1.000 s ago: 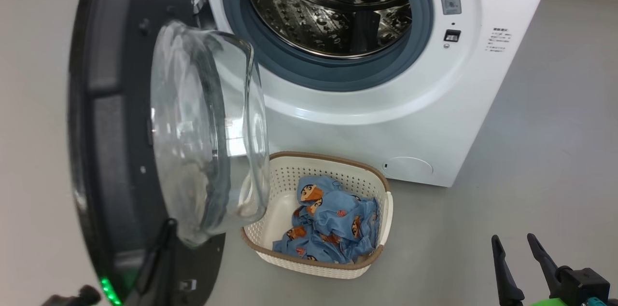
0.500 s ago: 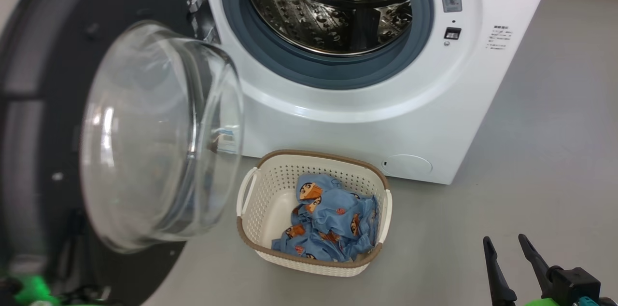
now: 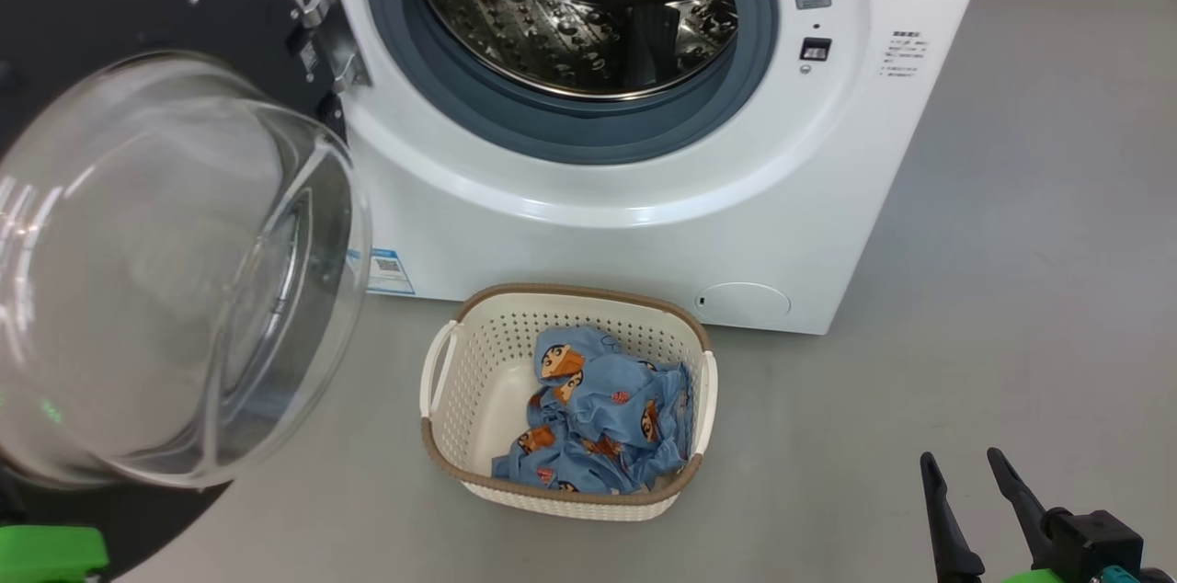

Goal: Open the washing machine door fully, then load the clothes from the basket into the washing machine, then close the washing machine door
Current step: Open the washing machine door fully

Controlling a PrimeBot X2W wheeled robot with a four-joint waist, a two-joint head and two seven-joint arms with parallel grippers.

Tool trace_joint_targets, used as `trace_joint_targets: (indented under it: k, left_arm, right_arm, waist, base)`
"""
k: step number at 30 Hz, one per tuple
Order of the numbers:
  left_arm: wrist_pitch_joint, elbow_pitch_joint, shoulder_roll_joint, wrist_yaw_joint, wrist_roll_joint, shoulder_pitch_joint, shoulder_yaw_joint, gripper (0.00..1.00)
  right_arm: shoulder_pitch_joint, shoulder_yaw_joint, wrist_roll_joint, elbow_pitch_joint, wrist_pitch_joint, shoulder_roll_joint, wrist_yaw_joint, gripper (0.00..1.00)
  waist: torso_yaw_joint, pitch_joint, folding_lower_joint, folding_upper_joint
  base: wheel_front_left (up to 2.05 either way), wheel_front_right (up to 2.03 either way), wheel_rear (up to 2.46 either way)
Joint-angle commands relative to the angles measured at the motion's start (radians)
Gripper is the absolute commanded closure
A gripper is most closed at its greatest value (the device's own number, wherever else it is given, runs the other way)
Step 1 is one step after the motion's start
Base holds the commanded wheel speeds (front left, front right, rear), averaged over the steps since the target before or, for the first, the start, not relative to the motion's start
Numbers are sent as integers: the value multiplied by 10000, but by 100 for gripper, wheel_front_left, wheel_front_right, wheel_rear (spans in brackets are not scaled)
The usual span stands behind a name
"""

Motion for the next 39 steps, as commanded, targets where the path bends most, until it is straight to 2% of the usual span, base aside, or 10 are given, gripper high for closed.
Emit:
trace_joint_targets:
  k: [1, 7, 17, 29, 30, 32, 33, 34, 35, 39]
  left_arm:
    - [-87, 10, 496, 102, 124, -505, 611, 100]
    - [-98, 433, 400, -39, 584, -885, 1461, 100]
    - [-100, 700, -165, -648, 1274, -1193, 2243, 100]
    - [-100, -312, -762, -1145, 1473, -947, 2480, 100]
    - [-100, -521, -802, -1186, 1457, -902, 2428, 88]
    - [-100, -970, -863, -1243, 1428, -795, 2280, 56]
    - [-100, -1205, -885, -1267, 1409, -738, 2185, 32]
    - [-100, -1416, -903, -1287, 1377, -684, 2089, 15]
    - [-100, -1622, -917, -1298, 1346, -622, 1976, 3]
    - [-100, -2307, -948, -1240, 1198, -407, 1499, 0]
  right_arm:
    - [-346, 282, -7, -195, -118, -99, 16, 0]
    - [-296, 242, 15, -194, -118, -99, 16, 0]
    - [-290, 240, 34, -193, -118, -99, 16, 0]
    - [-276, 260, 60, -164, -118, -99, 16, 0]
    - [-280, 261, 60, -160, -118, -99, 16, 0]
    - [-294, 262, 55, -162, -118, -99, 16, 0]
    - [-302, 260, 51, -166, -118, -99, 16, 0]
    - [-311, 259, 49, -170, -118, -99, 16, 0]
    - [-319, 259, 49, -174, -118, -99, 16, 0]
    - [-324, 273, 67, -180, -118, -99, 16, 0]
  waist:
    - [-61, -17, 0, 0]
    - [-136, -58, 0, 0]
    - [-98, -90, 0, 0]
    - [-66, -160, 0, 0]
    - [-67, -157, 0, 0]
    - [-78, -142, 0, 0]
    - [-86, -132, 0, 0]
    - [-97, -122, 0, 0]
    - [-111, -113, 0, 0]
    - [-187, -92, 0, 0]
  base:
    - [0, 0, 0]
    - [0, 0, 0]
    - [0, 0, 0]
    - [0, 0, 0]
    - [0, 0, 0]
    - [0, 0, 0]
    - [0, 0, 0]
    - [0, 0, 0]
    - [0, 0, 0]
    - [0, 0, 0]
